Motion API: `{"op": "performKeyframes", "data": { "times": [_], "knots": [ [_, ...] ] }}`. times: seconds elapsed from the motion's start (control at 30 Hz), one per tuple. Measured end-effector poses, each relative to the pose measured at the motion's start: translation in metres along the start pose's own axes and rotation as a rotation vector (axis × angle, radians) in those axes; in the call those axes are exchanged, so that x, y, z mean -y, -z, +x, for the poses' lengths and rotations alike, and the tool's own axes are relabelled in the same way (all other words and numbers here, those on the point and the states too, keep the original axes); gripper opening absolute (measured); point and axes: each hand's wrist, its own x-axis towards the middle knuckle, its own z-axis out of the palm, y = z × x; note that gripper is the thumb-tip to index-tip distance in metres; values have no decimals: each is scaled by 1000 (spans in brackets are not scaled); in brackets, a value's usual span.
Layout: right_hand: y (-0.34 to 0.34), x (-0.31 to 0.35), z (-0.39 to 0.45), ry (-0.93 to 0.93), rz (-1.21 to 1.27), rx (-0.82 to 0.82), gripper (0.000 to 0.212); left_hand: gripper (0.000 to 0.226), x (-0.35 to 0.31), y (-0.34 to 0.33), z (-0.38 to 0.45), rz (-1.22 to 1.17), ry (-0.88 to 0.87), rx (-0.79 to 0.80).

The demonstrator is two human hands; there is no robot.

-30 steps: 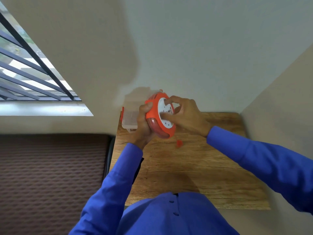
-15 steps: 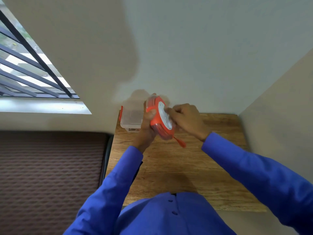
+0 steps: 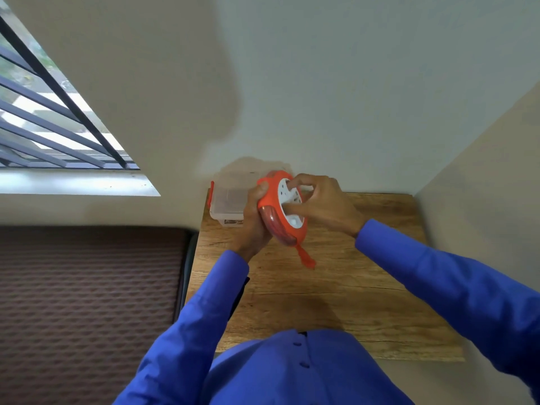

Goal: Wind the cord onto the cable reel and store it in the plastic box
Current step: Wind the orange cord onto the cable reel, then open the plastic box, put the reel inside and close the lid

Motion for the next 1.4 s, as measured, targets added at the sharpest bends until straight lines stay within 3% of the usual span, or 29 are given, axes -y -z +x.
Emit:
{"op": "performKeyframes", "data": {
  "times": [0.07,0.17,0.27,0.33,0.37,0.47,0.53,0.6,0.87,1.0,1.1,1.2,1.3,1.4],
  "knots": [
    [-2,-5,6,-160,245,-7,40,88,4,6,3,104,45,25],
    [1,-14,11,-335,407,110,46,105,19,21,12,229,92,81],
    [-8,-28,10,-383,425,140,51,87,29,35,18,248,122,86],
    [-14,-39,9,-295,242,102,59,67,34,42,16,230,103,32],
    [-16,-47,10,-201,17,91,63,60,37,45,17,228,98,-51],
    [-27,-79,11,70,-775,211,64,92,38,62,18,68,86,-309],
    [-34,-95,9,123,-1025,388,57,79,37,76,16,35,83,-419],
    [-35,-103,13,129,-1093,494,51,57,40,95,18,92,100,-457],
    [-33,-130,25,288,-1240,589,68,48,51,132,36,268,202,-572],
    [-31,-154,11,320,-1326,813,62,47,53,150,46,280,227,-644],
    [-35,-160,16,228,-1240,938,53,35,51,168,54,323,259,-686],
    [-42,-175,24,143,-1144,899,63,14,52,186,64,531,255,-850],
    [-37,-177,34,31,-984,806,52,20,48,207,75,641,211,-911],
    [-41,-164,54,-200,-420,139,26,32,41,224,88,727,250,-765]
  ]
}}
